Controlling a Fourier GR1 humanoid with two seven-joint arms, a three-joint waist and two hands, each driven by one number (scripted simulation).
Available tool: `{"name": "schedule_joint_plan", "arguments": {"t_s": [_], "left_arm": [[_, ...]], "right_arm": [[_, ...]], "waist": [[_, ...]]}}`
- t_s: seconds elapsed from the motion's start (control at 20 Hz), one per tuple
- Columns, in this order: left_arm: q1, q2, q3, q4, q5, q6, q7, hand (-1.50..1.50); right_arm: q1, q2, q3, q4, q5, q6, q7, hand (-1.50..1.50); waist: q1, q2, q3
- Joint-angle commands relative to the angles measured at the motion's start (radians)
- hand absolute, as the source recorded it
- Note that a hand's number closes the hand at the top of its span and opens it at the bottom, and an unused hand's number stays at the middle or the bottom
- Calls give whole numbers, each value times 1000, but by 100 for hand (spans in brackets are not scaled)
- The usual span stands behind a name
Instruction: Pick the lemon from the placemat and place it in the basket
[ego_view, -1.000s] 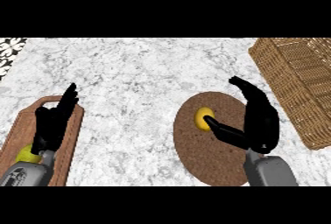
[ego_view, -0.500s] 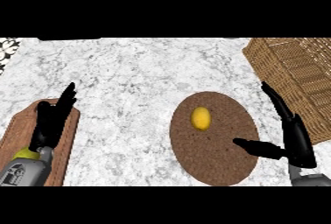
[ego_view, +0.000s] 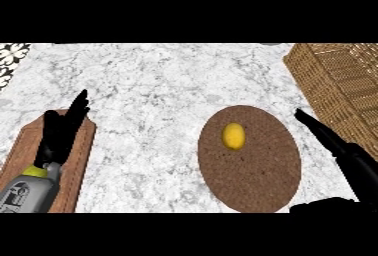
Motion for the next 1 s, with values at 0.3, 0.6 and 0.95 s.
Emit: {"name": "schedule_joint_plan", "arguments": {"t_s": [0.3,0.6,0.95], "left_arm": [[0,-54,65,10,-60,-76,-8,0],[-61,-63,101,67,-86,-110,-7,0],[6,-113,109,14,-123,-135,0,0]], "right_arm": [[46,85,-102,-160,16,121,186,-150],[66,183,-55,-57,196,33,84,-150],[6,323,7,115,315,-8,23,-150]], "waist": [[23,6,4],[22,7,4],[29,7,4]]}}
